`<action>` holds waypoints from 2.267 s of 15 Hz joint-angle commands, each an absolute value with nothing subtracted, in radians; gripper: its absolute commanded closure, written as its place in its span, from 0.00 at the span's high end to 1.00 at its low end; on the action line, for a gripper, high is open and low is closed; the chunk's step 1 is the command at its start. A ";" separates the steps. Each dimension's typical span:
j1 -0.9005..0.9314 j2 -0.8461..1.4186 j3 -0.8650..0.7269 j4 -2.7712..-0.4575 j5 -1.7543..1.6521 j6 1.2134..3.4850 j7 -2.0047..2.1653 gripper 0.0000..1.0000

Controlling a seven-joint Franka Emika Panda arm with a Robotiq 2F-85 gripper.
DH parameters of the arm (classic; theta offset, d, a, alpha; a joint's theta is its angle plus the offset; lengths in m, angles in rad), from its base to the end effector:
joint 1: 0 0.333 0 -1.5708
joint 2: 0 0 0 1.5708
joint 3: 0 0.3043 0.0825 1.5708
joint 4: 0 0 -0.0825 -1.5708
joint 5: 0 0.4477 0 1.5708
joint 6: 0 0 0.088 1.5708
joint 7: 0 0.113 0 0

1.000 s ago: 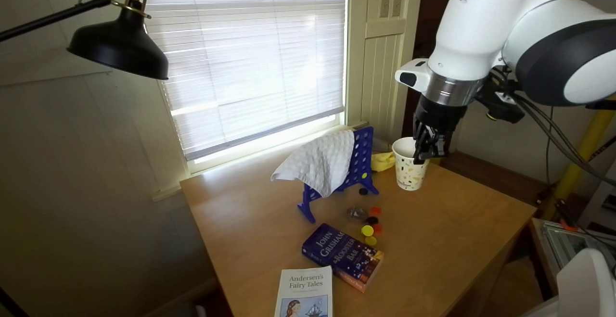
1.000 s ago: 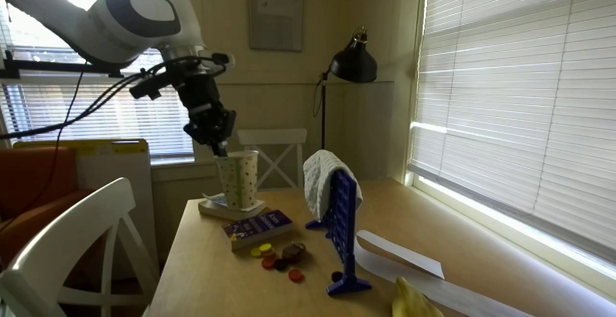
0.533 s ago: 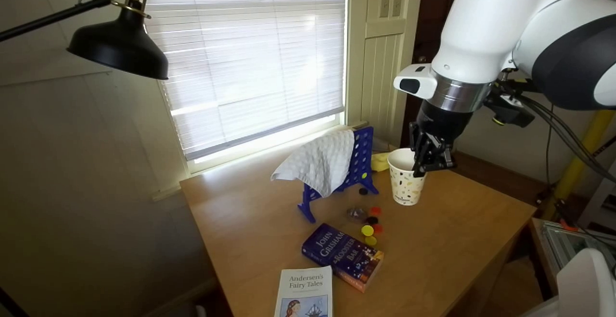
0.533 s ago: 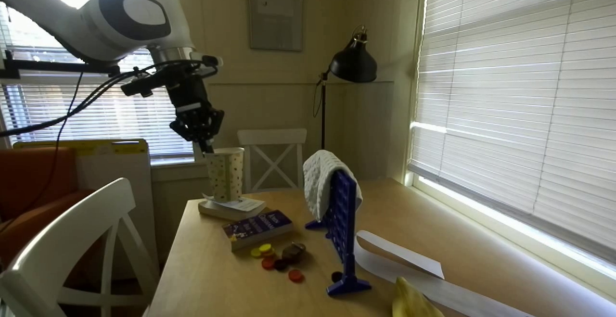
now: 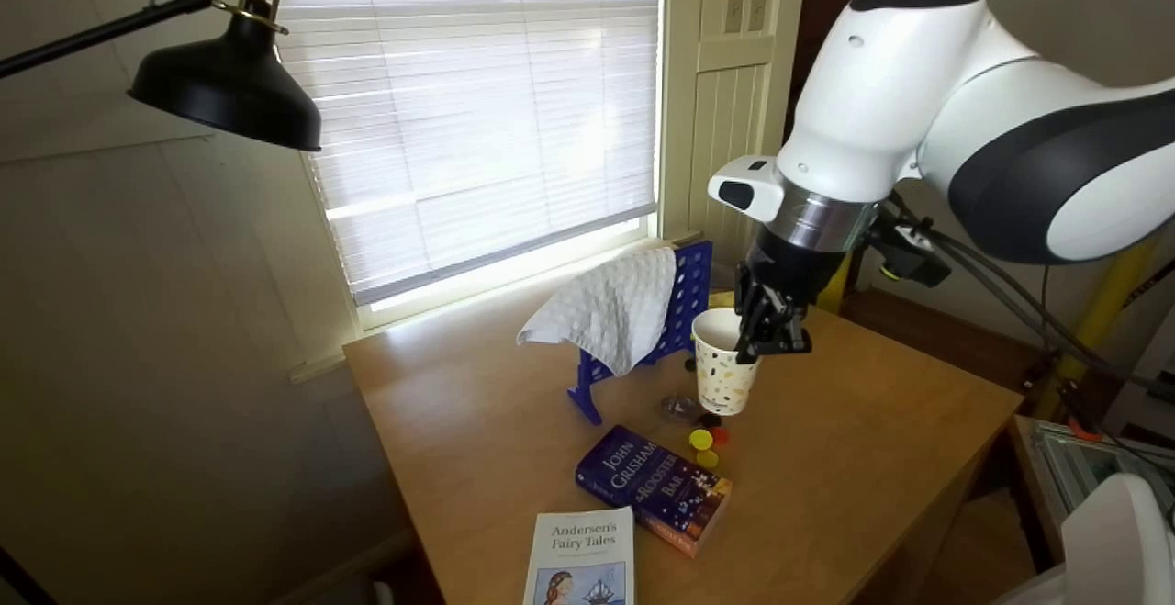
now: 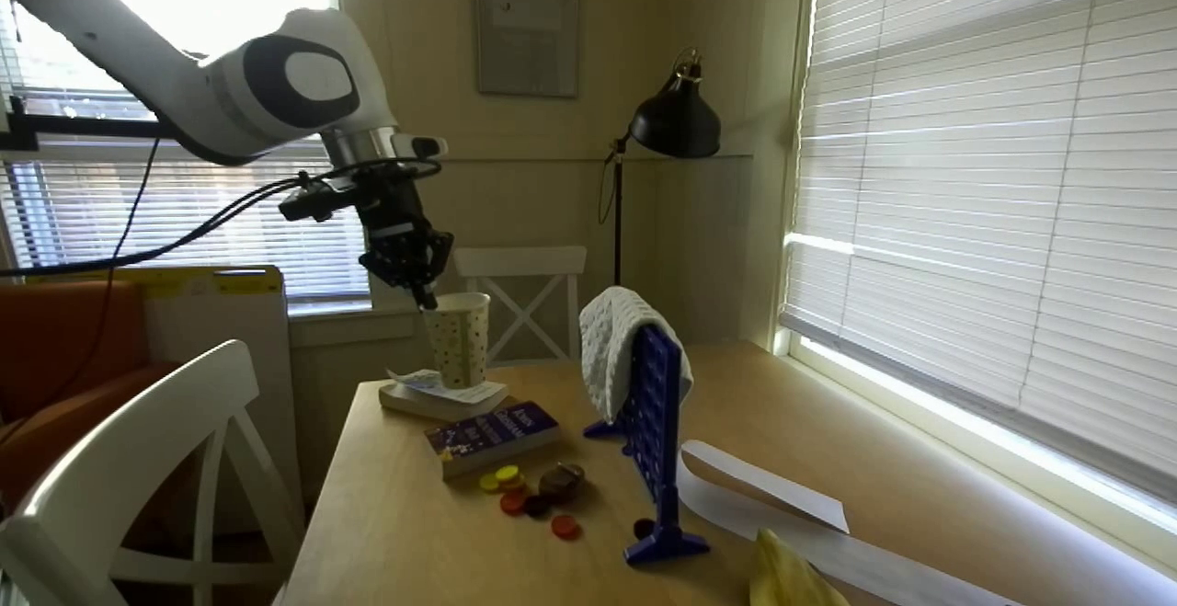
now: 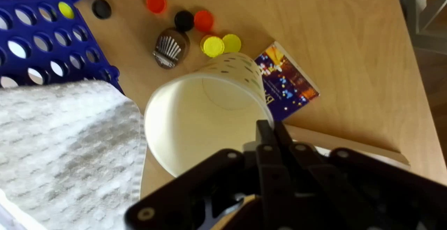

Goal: Move the cup to the left

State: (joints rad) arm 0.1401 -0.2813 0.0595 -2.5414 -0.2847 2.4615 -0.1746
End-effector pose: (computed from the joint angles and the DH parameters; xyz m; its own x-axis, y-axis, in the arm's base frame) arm 0.4920 0.0976 0.3339 0.8213 0.5557 0.1288 0.5131 -0.8184 0.2588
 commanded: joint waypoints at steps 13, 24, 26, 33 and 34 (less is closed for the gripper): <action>0.202 0.395 0.091 -1.810 -0.461 2.343 0.008 0.01; 0.207 0.555 0.072 -1.745 -0.412 2.474 -0.027 0.01; 0.197 0.565 0.082 -1.759 -0.387 2.516 -0.040 0.01; 0.197 0.589 0.077 -1.780 -0.353 2.583 -0.054 0.01; 0.200 0.582 0.073 -1.789 -0.357 2.578 -0.052 0.29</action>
State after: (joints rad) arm 0.1992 0.5918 0.0796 -1.7656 -0.3824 2.5588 -0.0244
